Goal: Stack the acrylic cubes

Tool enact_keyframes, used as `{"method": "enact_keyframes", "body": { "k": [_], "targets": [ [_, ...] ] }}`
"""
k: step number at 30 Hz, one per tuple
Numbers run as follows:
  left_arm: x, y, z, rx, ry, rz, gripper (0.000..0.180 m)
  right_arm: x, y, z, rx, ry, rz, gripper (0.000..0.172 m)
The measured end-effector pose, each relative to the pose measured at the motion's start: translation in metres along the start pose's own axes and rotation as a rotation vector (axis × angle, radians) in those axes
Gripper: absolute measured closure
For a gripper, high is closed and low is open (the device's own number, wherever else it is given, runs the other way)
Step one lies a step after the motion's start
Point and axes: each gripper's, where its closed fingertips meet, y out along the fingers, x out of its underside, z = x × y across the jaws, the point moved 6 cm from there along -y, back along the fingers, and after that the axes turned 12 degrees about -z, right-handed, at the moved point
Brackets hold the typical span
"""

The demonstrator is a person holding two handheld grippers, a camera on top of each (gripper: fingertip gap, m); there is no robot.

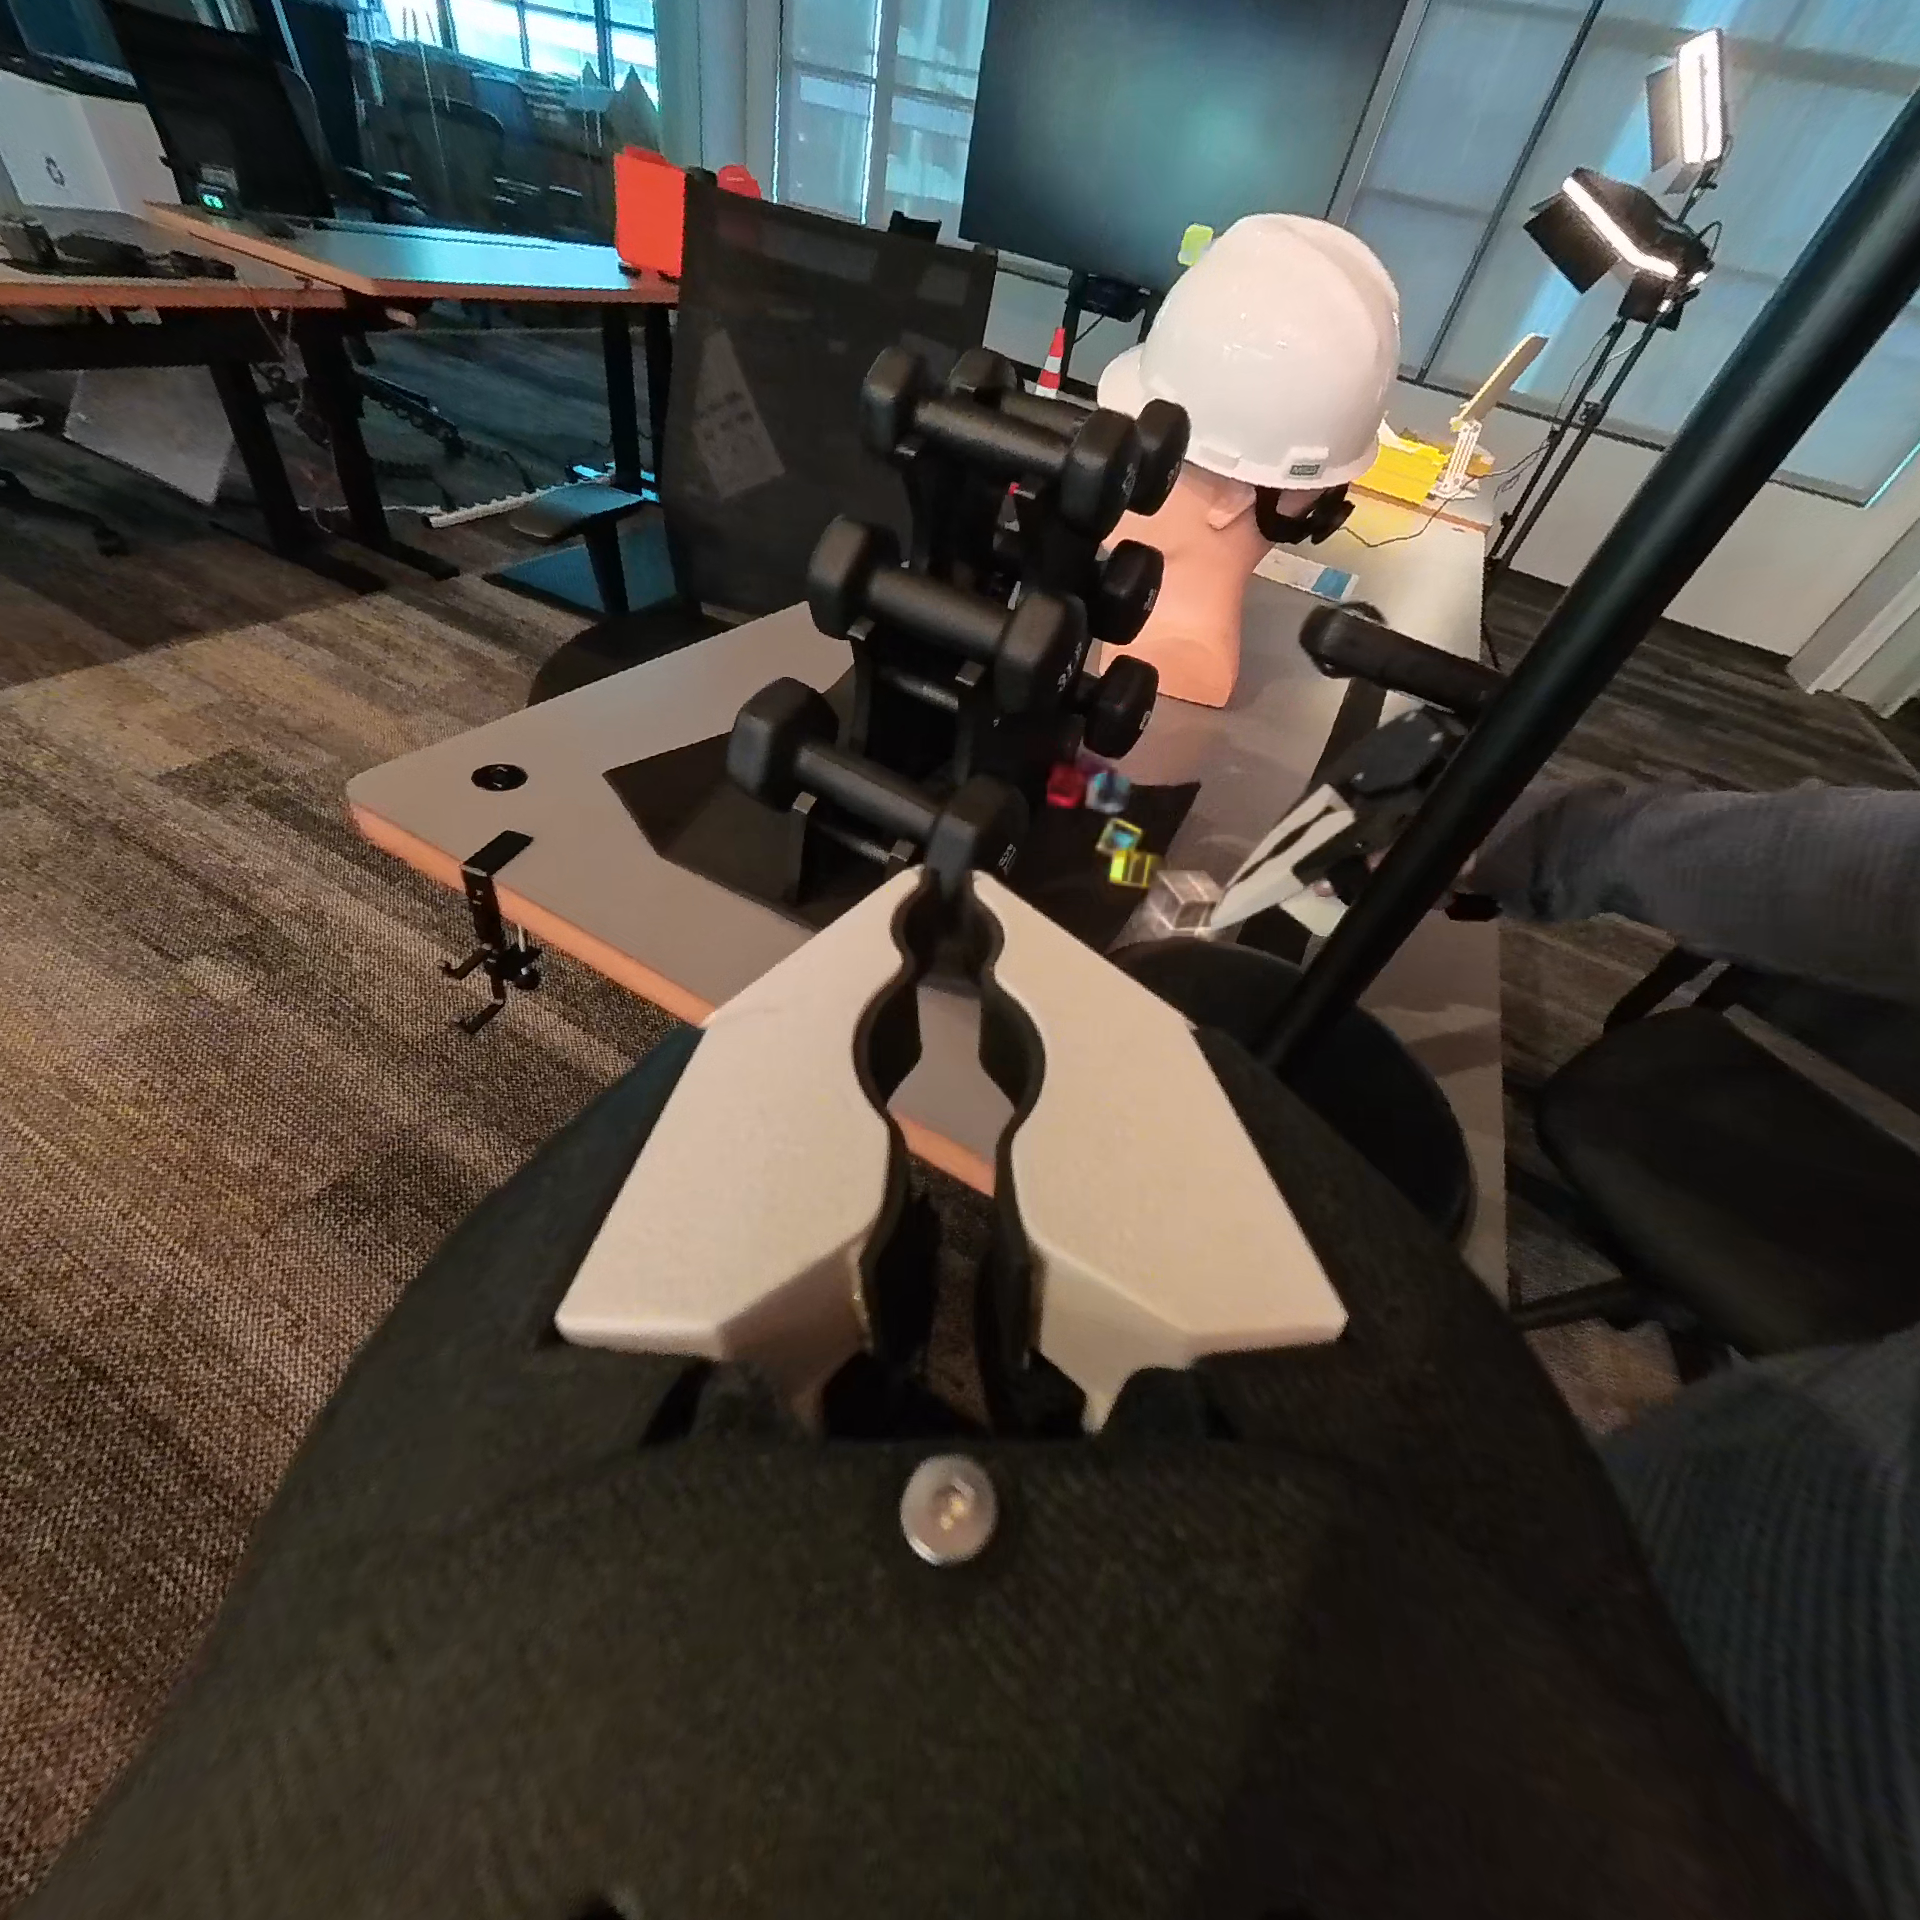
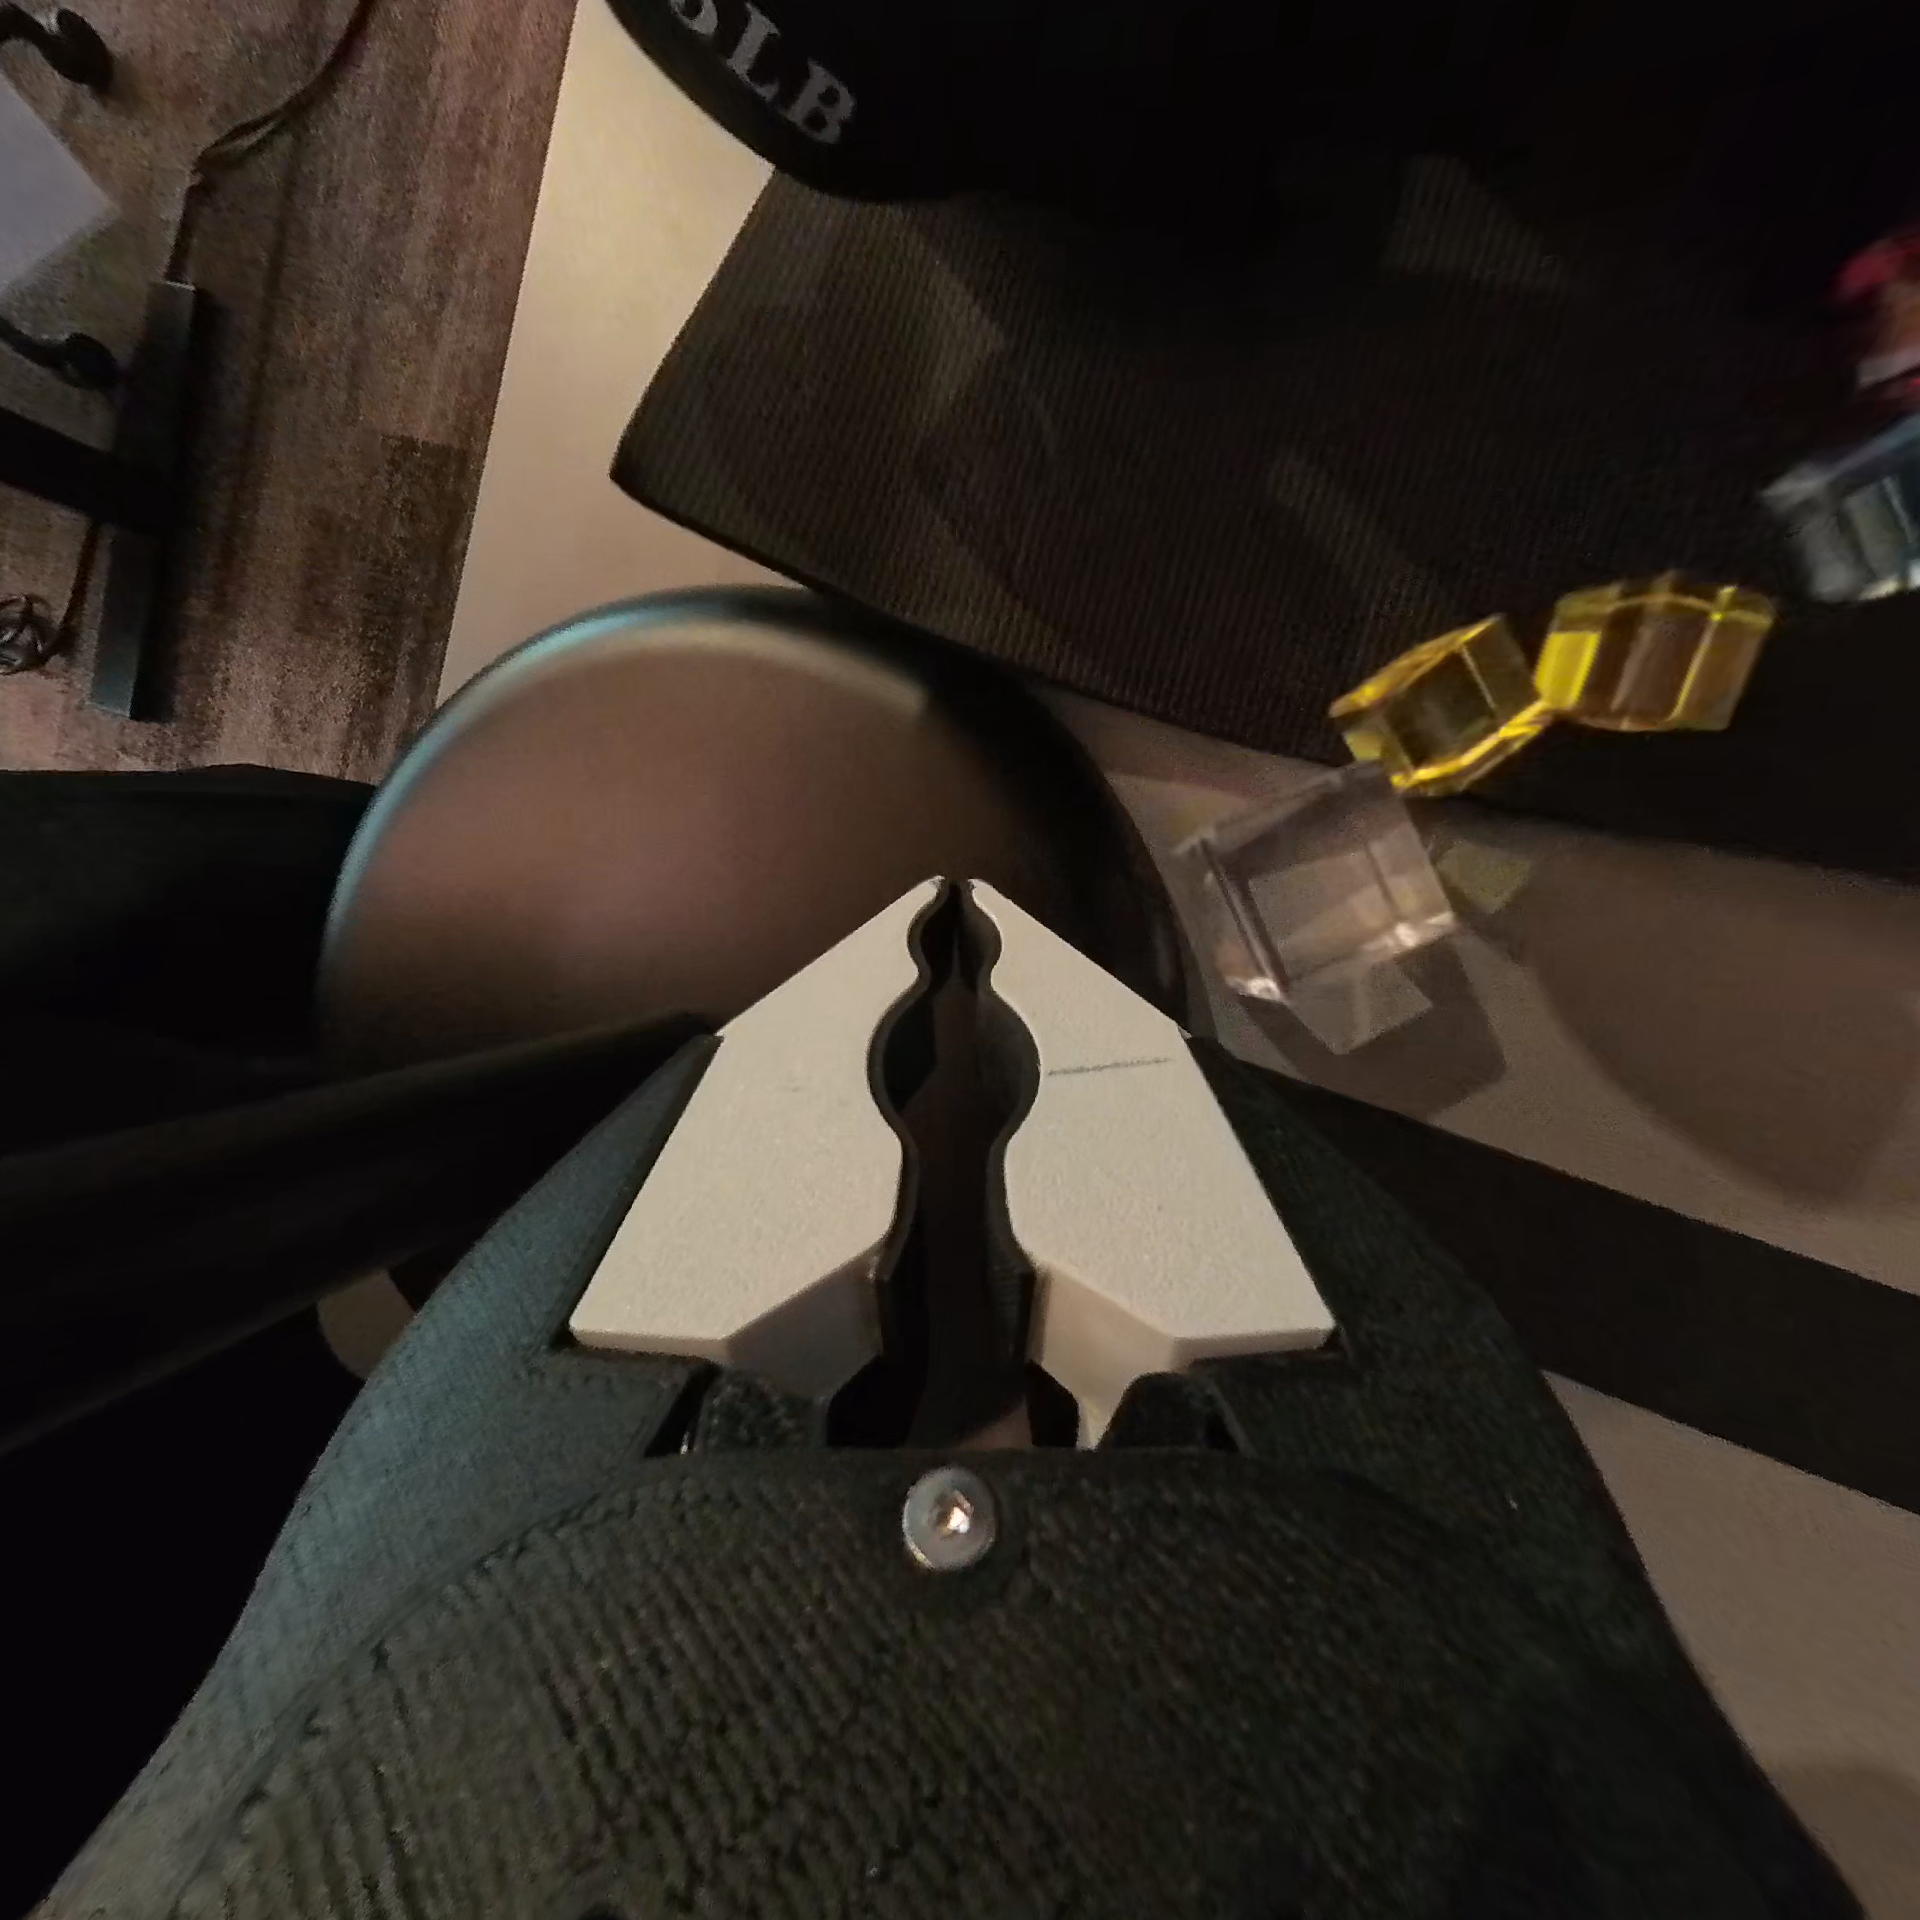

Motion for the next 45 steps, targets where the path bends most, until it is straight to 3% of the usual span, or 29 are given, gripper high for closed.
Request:
{"method": "enact_keyframes", "body": {
  "k": [7, 13, 22, 26, 31, 37, 42, 45],
  "targets": [
    [0.007, -0.008, -0.002, -0.037, -0.047, 0.013, 0.178, 0.025, -0.004, -0.003, 0.027, 0.035, 0.076, 0.172],
    [0.012, -0.018, 0.006, -0.035, -0.029, -0.024, 0.178, 0.072, -0.035, -0.023, 0.059, 0.153, 0.311, 0.172],
    [-0.007, -0.021, 0.02, 0.07, 0.013, 0.024, 0.179, 0.179, -0.092, -0.099, 0.422, 0.43, 0.522, 0.172],
    [0.005, -0.015, 0.037, 0.116, 0.021, 0.004, 0.179, 0.197, -0.103, -0.125, 0.545, 0.419, 0.529, 0.172],
    [0.009, -0.016, 0.073, 0.161, 0.041, -0.015, 0.178, 0.202, -0.113, -0.139, 0.569, 0.386, 0.603, 0.172],
    [0.0, 0.0, 0.093, 0.027, 0.102, 0.031, 0.171, 0.204, -0.123, -0.096, 0.601, 0.358, 0.72, 0.172],
    [-0.01, 0.047, 0.113, -0.135, 0.069, 0.111, 0.166, 0.193, -0.133, -0.019, 0.523, 0.21, 0.769, 0.172],
    [-0.013, 0.076, 0.13, -0.34, 0.044, 0.183, 0.164, 0.177, -0.122, 0.039, 0.403, 0.032, 0.732, 0.165]
  ]
}}
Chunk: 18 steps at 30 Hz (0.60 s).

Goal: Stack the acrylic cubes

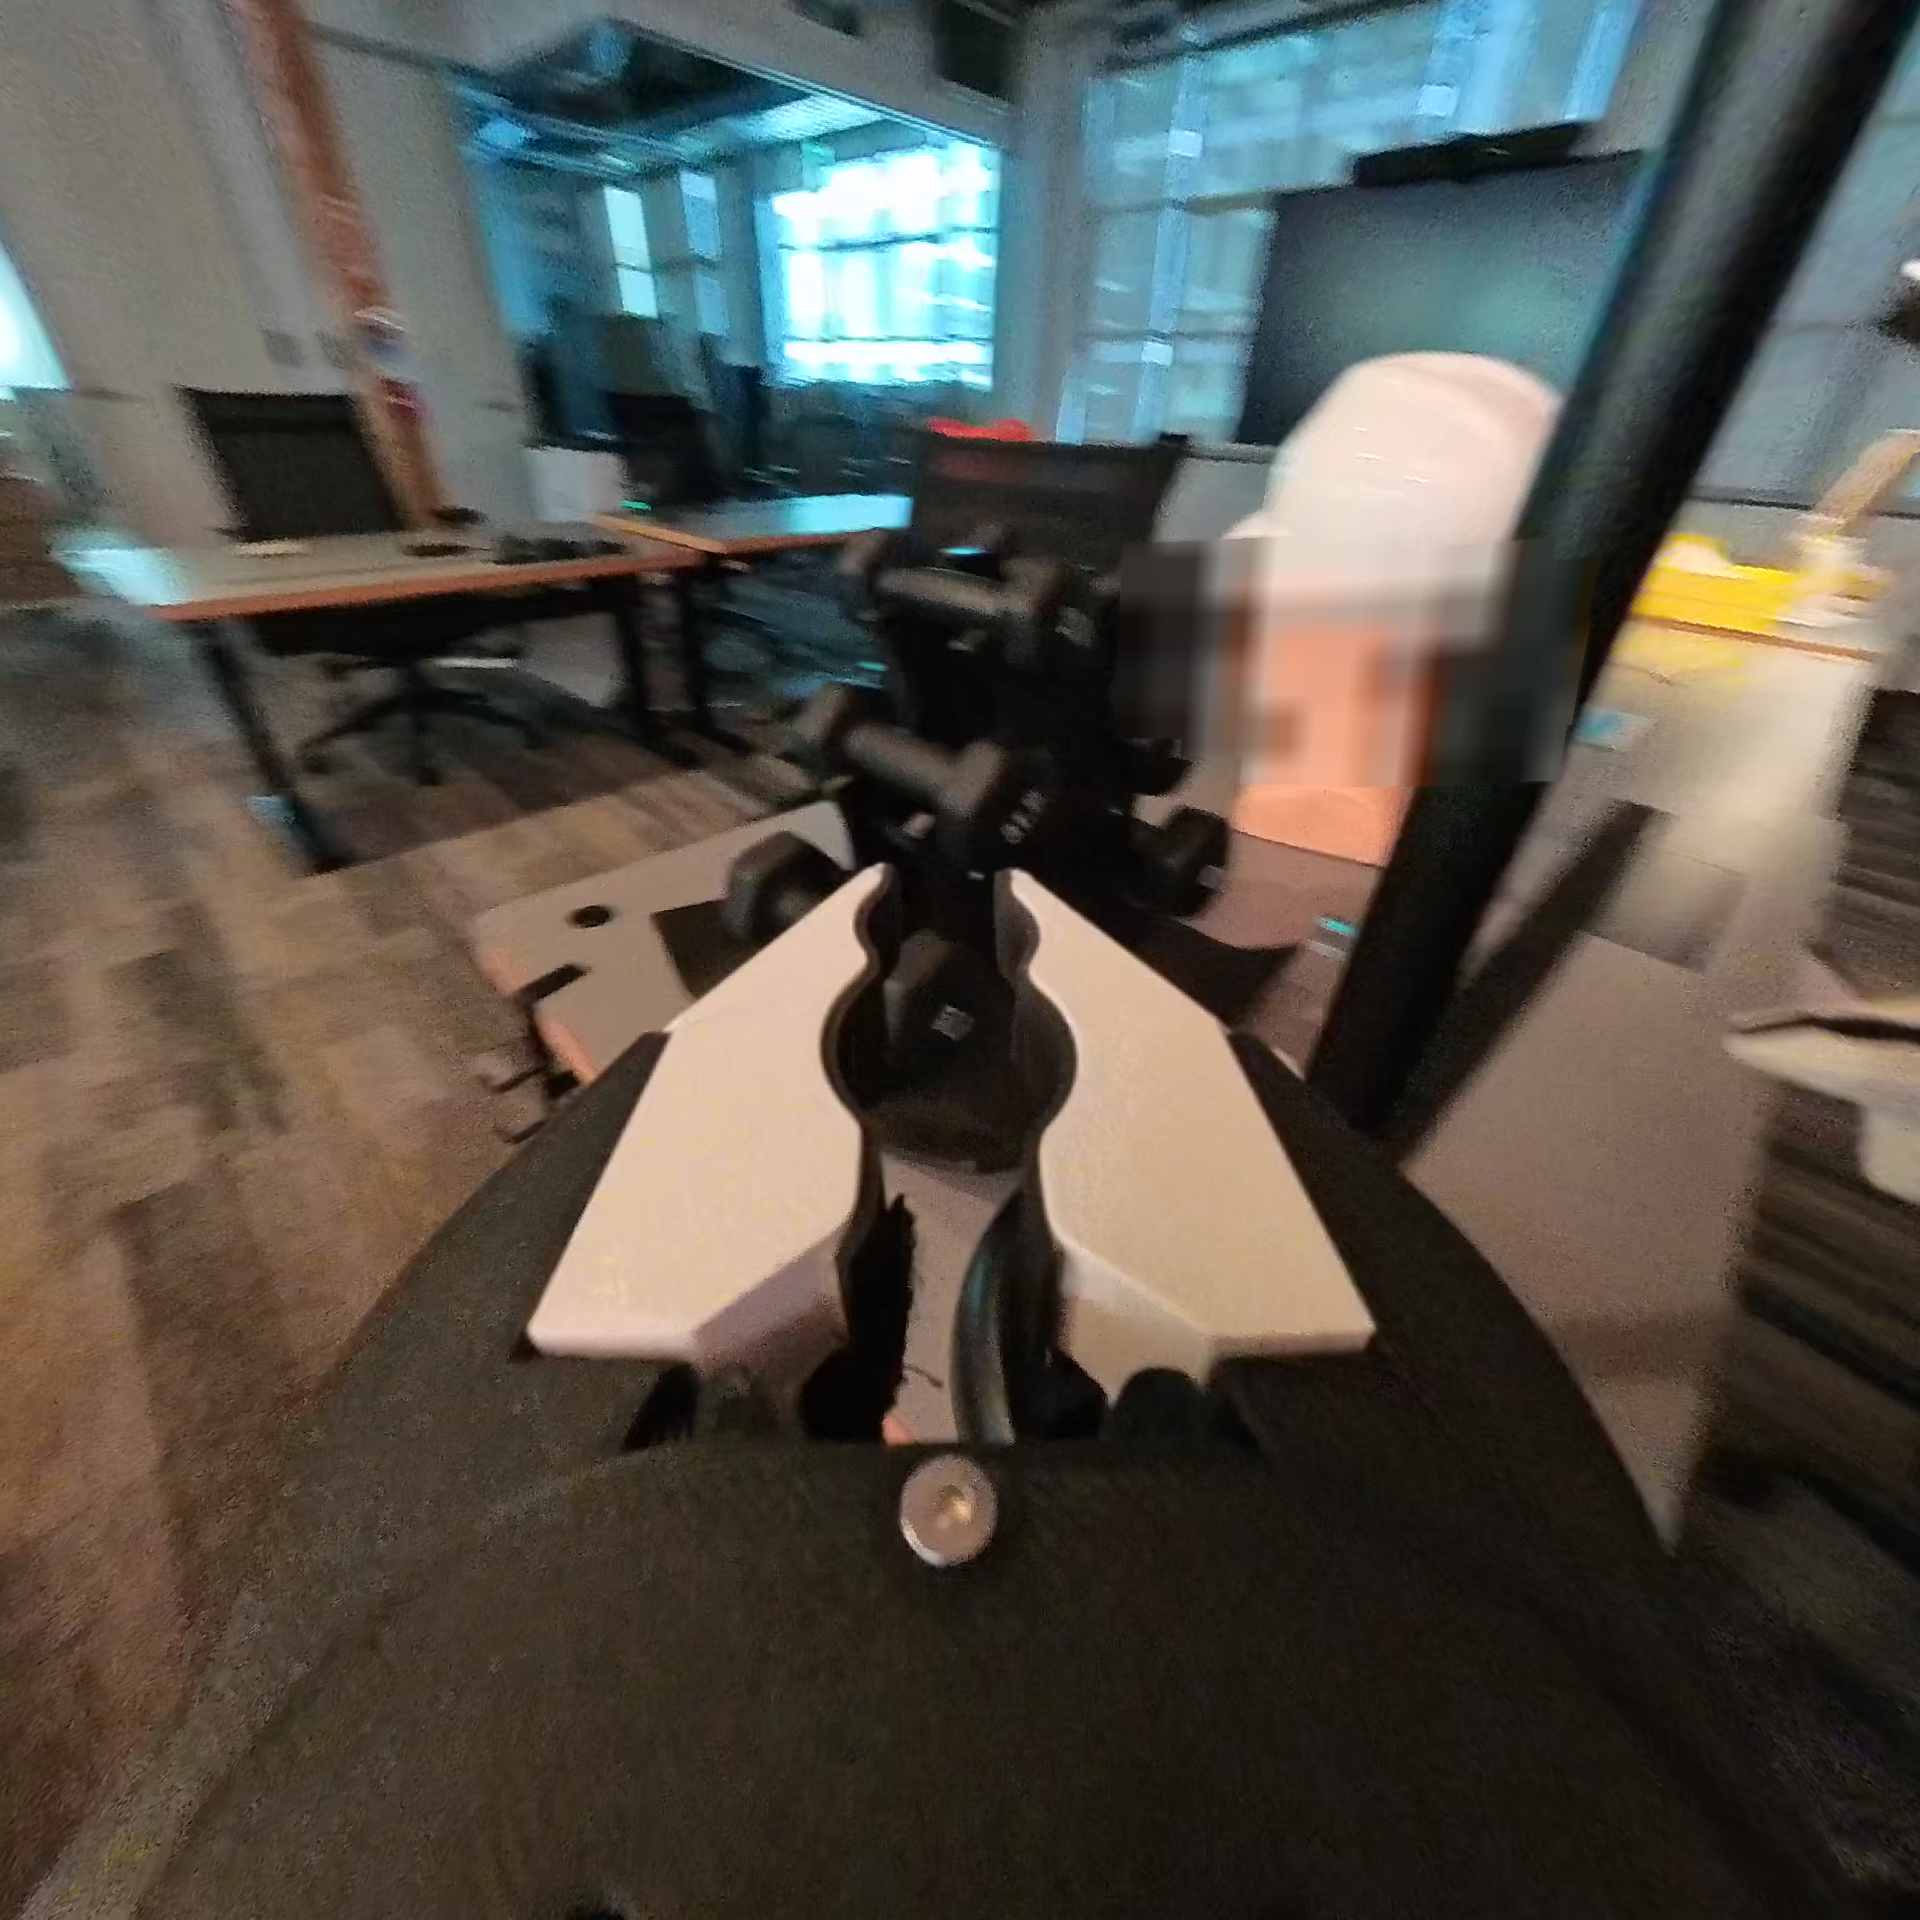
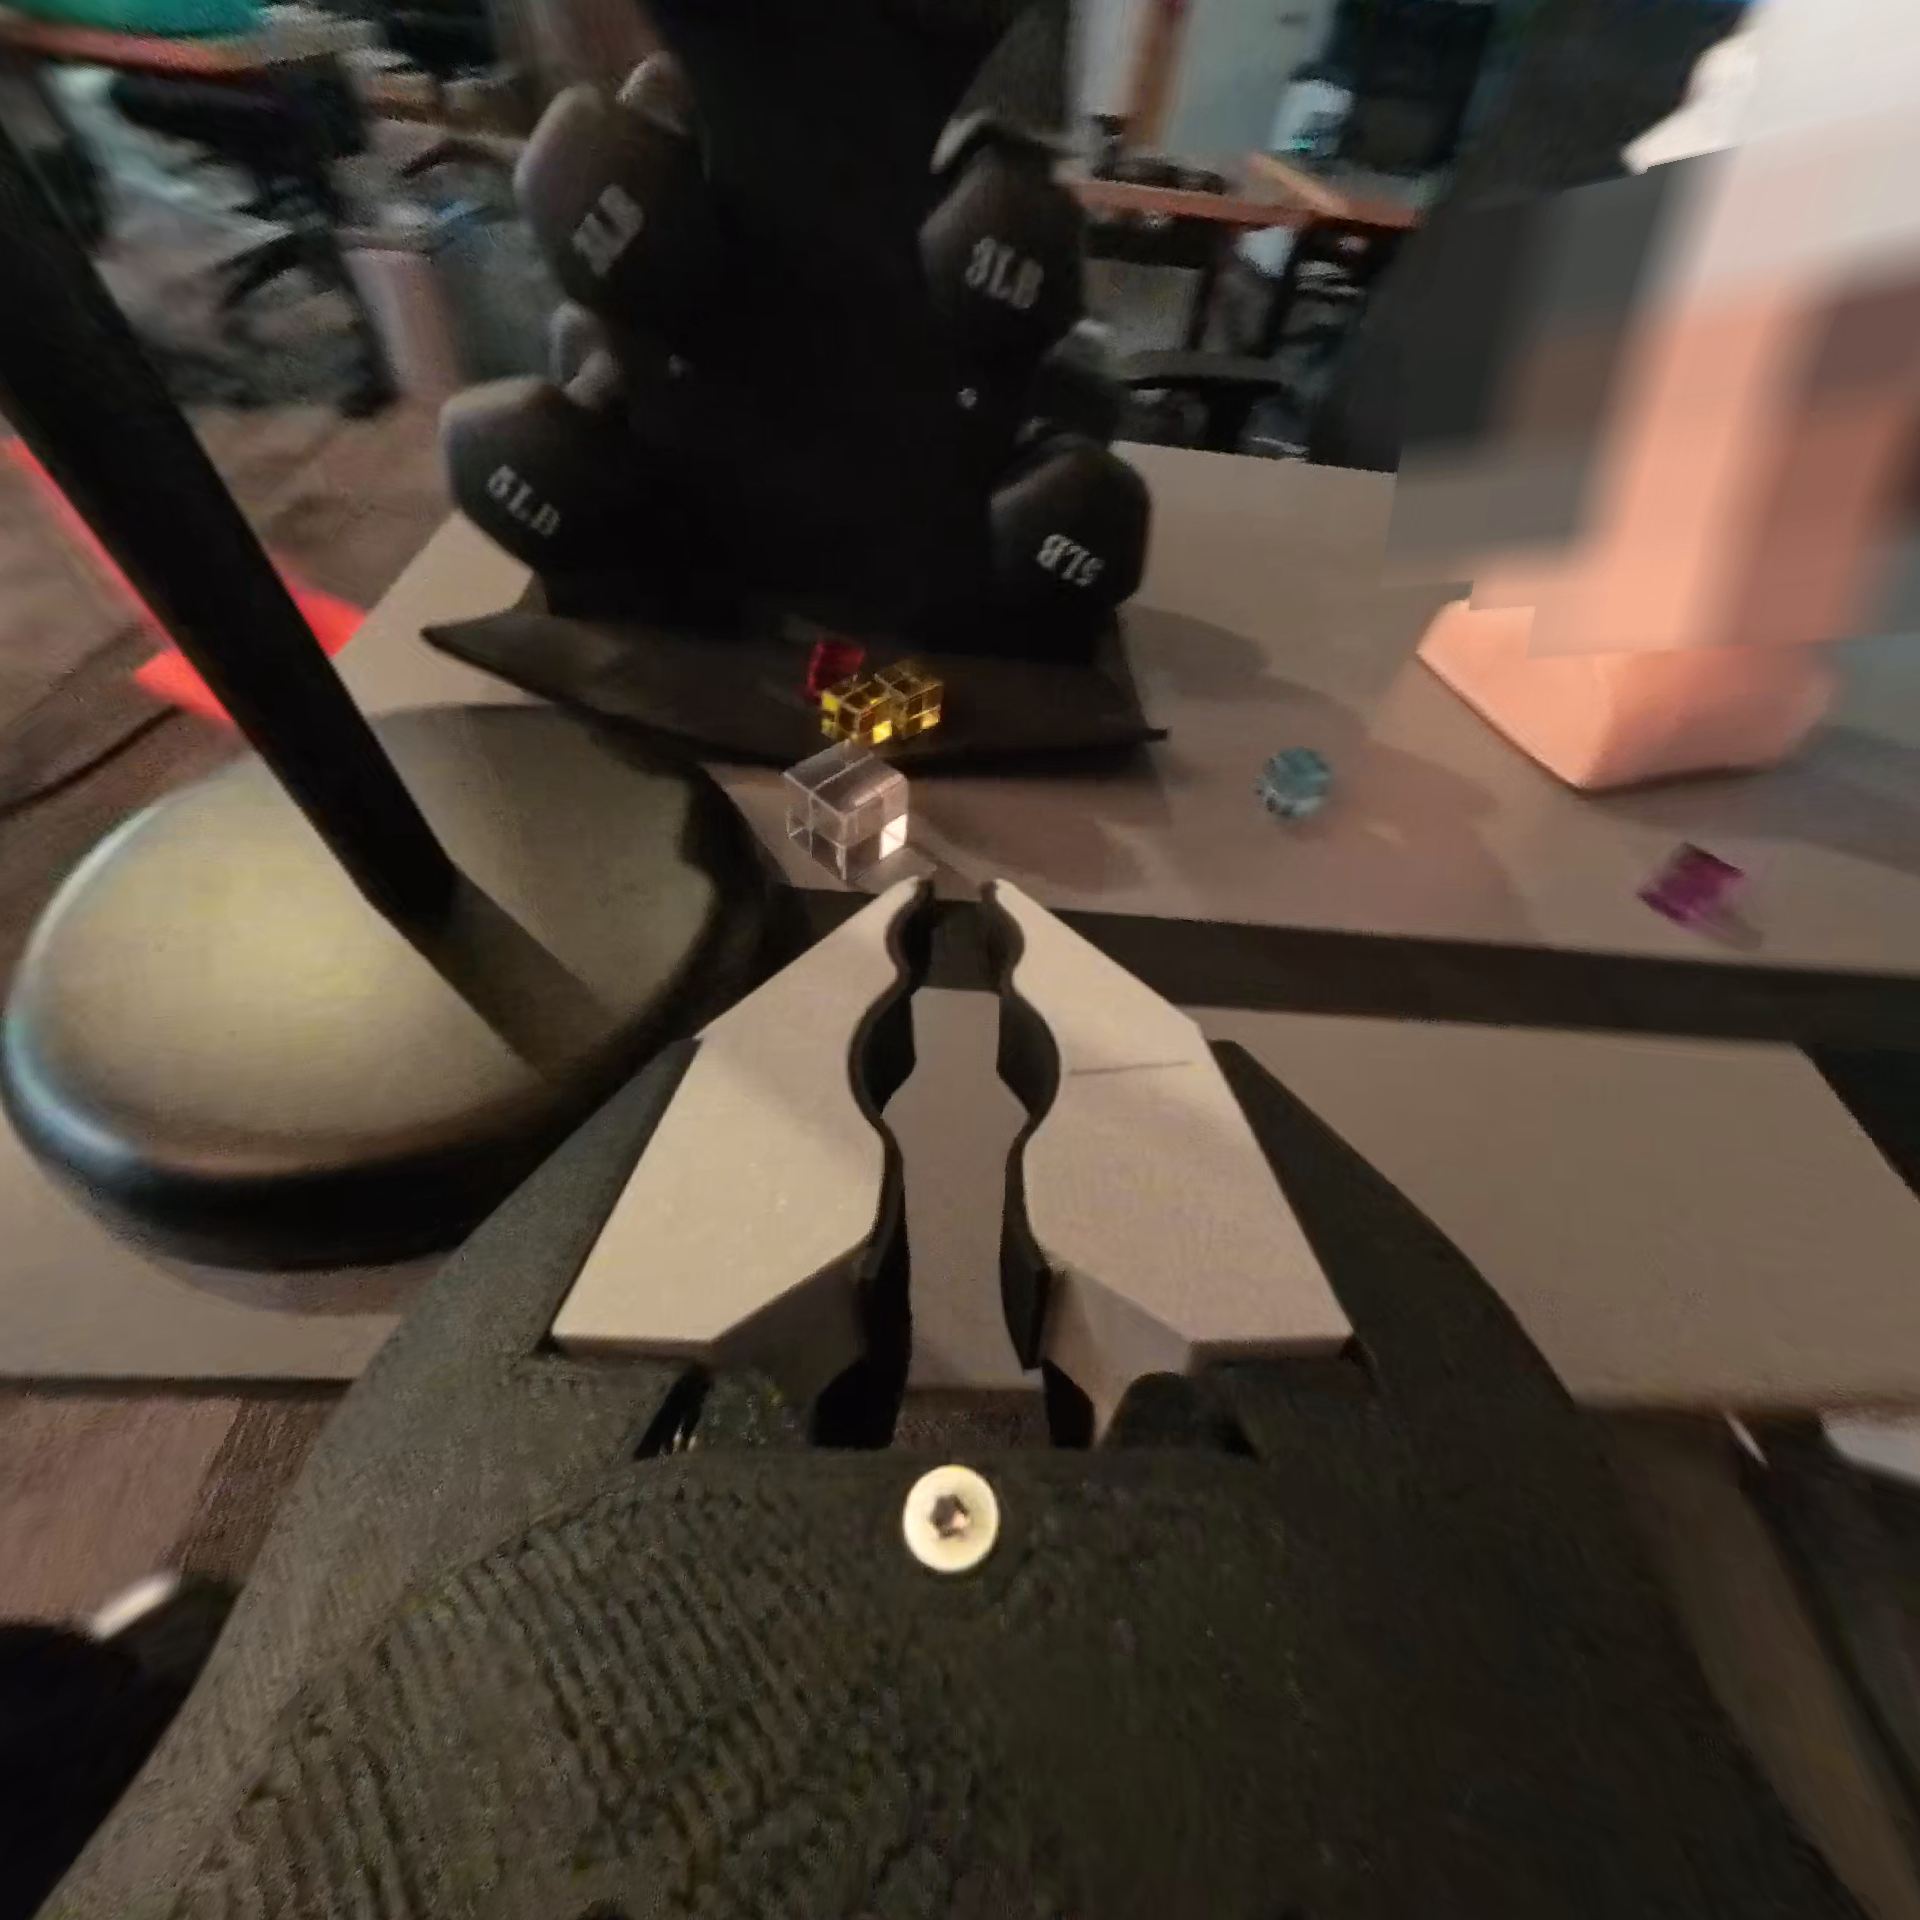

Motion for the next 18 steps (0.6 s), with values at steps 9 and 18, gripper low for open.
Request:
{"method": "enact_keyframes", "body": {
  "k": [9, 18],
  "targets": [
    [0.02, -0.008, 0.107, -0.315, -0.168, 0.101, 0.144, -0.024, 0.106, 0.061, -0.57, -0.225, -0.048, 0.113],
    [0.106, -0.042, 0.178, -0.464, -0.21, 0.001, 0.129, -0.023, 0.176, 0.013, -0.645, -0.448, 0.097, 0.111]
  ]
}}
